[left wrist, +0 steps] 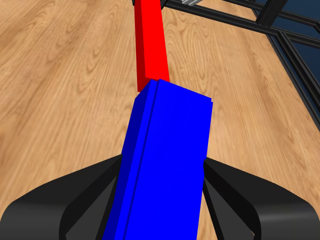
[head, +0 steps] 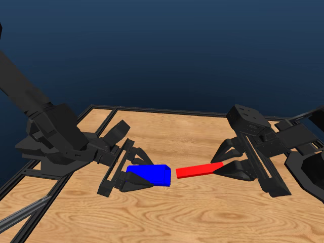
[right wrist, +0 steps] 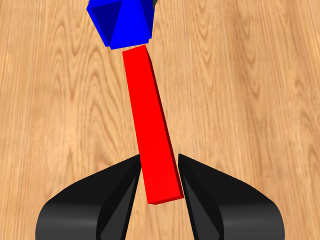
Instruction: Insert peg into socket
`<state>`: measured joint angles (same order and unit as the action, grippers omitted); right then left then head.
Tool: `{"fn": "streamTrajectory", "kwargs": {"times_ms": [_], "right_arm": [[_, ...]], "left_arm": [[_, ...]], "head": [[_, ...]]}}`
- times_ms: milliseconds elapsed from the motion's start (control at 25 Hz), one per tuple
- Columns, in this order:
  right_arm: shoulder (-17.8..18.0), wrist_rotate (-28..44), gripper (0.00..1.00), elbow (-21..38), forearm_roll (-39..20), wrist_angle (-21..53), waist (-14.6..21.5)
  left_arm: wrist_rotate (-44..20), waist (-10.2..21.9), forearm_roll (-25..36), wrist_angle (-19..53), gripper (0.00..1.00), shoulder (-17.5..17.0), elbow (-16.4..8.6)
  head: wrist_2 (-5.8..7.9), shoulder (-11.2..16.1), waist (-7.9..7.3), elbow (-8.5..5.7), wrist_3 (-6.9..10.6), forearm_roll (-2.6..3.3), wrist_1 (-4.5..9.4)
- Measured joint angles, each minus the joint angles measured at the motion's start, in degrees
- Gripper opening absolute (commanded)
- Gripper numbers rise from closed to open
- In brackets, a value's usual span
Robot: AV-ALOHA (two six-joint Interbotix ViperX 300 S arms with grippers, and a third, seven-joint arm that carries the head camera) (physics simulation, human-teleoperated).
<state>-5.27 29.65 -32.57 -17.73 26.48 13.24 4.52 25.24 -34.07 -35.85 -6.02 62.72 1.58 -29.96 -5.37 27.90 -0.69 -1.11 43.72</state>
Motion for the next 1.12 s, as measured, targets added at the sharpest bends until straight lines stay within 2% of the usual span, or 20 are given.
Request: {"fn": "streamTrajectory", "kwargs": {"times_ms": [280,480,760,1120], "right_arm": [[4.16,4.70,0.00,4.61,-4.06,3.77,1.32],[4.56,6.15,0.00,7.66,-6.77,7.49,2.90],[4.91,7.30,0.00,9.97,-8.51,10.28,3.28],[13.17,4.31,0.00,14.99,-5.07,5.87,2.37]], "left_arm": [[-1.74,0.04,0.36,-1.17,0.00,0.78,0.08],[-3.68,-0.29,1.01,-2.34,0.00,1.67,0.56],[-5.83,-0.55,1.59,-3.27,0.00,2.75,1.50],[-6.55,-0.77,2.51,-4.07,0.00,3.60,1.42]], "head": [[0.13,0.00,-0.19,0.00,0.19,-0.01,0.10],[0.26,0.00,-0.44,0.00,0.37,-0.05,0.12],[0.48,0.00,-0.82,0.00,0.62,-0.10,0.29],[0.51,0.00,-1.32,0.00,0.66,-0.22,0.21]]}}
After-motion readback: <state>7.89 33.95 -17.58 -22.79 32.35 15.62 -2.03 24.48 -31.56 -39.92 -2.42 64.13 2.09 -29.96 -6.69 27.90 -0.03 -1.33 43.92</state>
